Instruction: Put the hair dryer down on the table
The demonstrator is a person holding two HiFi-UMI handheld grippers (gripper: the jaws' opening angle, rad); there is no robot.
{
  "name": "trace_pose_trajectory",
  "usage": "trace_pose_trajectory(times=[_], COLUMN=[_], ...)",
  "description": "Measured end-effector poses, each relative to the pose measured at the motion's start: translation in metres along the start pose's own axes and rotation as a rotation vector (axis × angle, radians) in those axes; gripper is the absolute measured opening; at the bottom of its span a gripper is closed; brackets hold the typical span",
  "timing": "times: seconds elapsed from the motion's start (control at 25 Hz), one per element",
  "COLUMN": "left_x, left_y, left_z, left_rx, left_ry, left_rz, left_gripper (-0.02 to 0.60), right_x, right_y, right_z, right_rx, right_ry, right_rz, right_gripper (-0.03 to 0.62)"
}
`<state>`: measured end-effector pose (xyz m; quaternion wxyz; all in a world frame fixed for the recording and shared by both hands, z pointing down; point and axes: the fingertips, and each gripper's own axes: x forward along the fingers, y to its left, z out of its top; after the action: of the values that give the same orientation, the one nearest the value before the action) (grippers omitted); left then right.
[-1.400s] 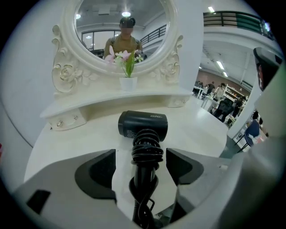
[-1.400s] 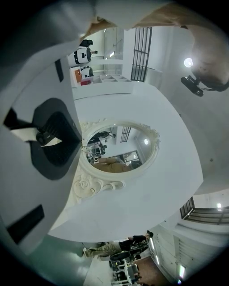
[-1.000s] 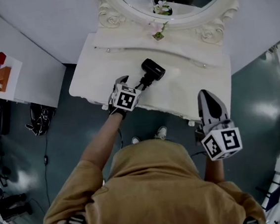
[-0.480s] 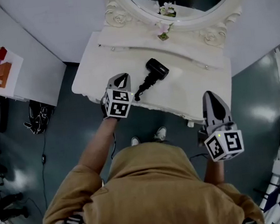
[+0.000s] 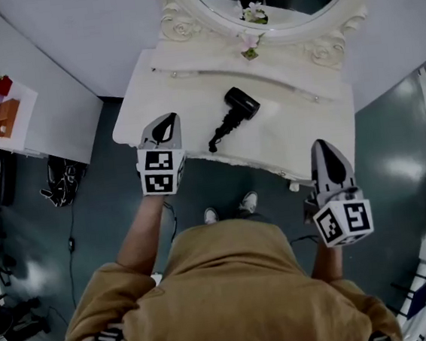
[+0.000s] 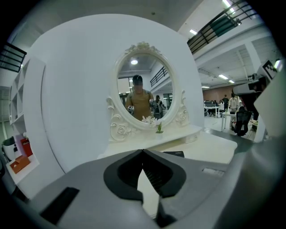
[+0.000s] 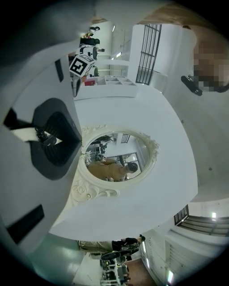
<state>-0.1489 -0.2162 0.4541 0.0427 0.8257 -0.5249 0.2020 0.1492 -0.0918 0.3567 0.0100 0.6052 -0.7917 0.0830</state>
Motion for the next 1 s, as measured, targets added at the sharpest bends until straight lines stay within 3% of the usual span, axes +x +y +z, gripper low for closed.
trace_pose_trajectory(times=[0.64, 0.84, 1.0], left_x=[-0.083, -0.105, -0.119], left_y=[0.031, 0.050, 0.064], left_z=[0.049, 0.063, 0.066], left_rx=[-0.026, -0.030, -0.009], left_ry=[-0.160, -0.220, -0.232], left_rz=[0.058, 0.104, 0.150], left_gripper=[0.003, 0.003, 0.003], right_x=[0.007, 0.007, 0.006], right_y=[-0.008, -0.008, -0.005], right_z=[0.024, 0.029, 0.033], right_rx=[-0.061, 0.004, -0.003], right_ry=[-0.041, -0.056, -0.061], right_rz=[-0.015, 0.000, 0.001], right_gripper=[0.003, 0.003, 0.003])
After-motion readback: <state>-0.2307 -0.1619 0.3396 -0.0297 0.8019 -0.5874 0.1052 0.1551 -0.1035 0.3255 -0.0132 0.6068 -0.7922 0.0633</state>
